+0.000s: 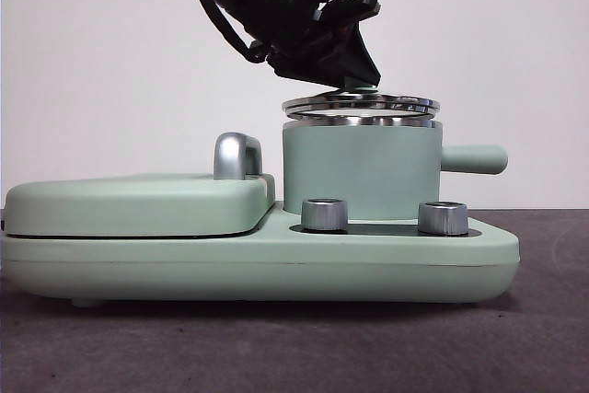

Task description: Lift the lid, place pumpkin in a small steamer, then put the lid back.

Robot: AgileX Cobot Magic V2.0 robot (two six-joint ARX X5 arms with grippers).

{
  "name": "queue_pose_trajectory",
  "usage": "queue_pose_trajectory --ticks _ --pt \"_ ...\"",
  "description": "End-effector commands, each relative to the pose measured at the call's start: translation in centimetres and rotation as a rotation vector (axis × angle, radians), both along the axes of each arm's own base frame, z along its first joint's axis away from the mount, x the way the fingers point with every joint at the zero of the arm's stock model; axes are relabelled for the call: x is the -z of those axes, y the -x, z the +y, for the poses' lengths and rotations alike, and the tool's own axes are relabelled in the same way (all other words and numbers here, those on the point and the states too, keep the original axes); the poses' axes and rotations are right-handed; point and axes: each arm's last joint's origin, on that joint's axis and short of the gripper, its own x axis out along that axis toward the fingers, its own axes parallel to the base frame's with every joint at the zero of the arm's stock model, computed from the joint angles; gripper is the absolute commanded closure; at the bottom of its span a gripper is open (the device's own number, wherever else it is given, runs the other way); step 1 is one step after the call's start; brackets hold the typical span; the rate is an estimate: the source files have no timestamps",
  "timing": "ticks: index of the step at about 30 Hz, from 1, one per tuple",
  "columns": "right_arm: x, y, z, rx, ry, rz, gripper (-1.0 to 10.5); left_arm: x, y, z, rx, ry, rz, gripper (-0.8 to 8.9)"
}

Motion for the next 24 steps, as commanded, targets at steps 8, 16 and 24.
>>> queue_pose_trajectory --ticks 8,16,24 --pt "-0.1 0.0 0.1 0.004 -0.007 0.006 5.4 0.7 -0.5 -1.0 0.015 -0.007 -0.01 8.05" --pt "-0.1 0.0 0.1 0.004 -0.006 0.006 5.4 1.1 -0.5 -0.9 0.016 -0.027 0.014 8.06" --pt "-0.1 0.0 0.1 0.005 -0.006 0.006 5.4 0.7 -0.4 -0.9 0.016 -0.022 0.008 6.27"
